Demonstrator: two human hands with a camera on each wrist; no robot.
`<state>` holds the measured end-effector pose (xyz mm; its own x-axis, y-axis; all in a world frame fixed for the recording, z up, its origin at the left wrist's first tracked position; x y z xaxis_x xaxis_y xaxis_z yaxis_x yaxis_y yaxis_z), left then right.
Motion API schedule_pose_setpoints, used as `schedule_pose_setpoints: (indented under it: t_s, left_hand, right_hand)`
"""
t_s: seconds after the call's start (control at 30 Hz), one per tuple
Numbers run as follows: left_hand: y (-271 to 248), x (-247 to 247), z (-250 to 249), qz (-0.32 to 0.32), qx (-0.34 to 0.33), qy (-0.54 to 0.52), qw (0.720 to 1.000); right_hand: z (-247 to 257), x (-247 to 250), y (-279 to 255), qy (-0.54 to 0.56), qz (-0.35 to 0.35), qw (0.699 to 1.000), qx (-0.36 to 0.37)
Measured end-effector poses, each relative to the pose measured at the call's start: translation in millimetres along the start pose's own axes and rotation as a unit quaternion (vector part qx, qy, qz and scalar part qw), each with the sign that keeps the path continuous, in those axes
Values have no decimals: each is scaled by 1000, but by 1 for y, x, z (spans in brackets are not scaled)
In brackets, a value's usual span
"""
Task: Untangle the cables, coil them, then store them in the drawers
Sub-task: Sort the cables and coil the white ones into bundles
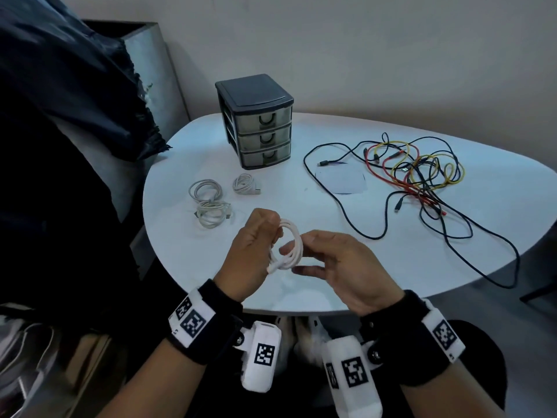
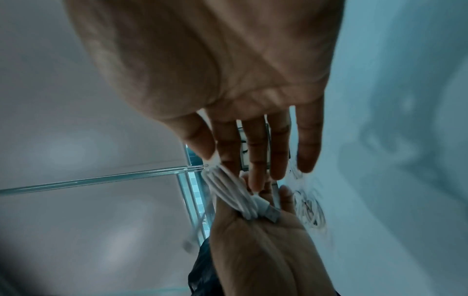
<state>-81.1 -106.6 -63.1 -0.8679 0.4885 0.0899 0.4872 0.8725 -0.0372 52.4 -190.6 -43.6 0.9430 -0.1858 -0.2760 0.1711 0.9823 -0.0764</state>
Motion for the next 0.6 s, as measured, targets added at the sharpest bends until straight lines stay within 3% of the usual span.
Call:
schedule_pose_setpoints:
  t_s: [0.1, 0.23, 0.43, 0.6]
  left_hand:
    - [5, -3, 1, -42, -73, 142, 986]
    - [2, -9, 9, -36, -88, 207, 974]
    - [1, -8, 17, -59, -102, 247, 962]
    - [6, -1, 21, -137, -87, 293, 942]
  right_hand:
    - [-6, -3, -3, 37, -5, 999, -20]
    - [-17, -2, -2, -160, -68, 985, 2]
    - [-24, 0, -2, -261, -105, 960, -3]
    - [-23, -6, -1, -191, -52, 980, -21]
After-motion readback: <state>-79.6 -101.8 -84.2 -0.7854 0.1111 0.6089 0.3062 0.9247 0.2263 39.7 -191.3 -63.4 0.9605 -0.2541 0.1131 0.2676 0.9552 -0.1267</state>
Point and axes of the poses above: each hand's wrist, its own y-axis towards the middle knuckle, its own x-axis out of the back of the hand, z = x × y, the point moved 2 cm from there along y, towards the middle knuckle, and after that the axes turned 11 degrees about x, right-handed, at the moved point
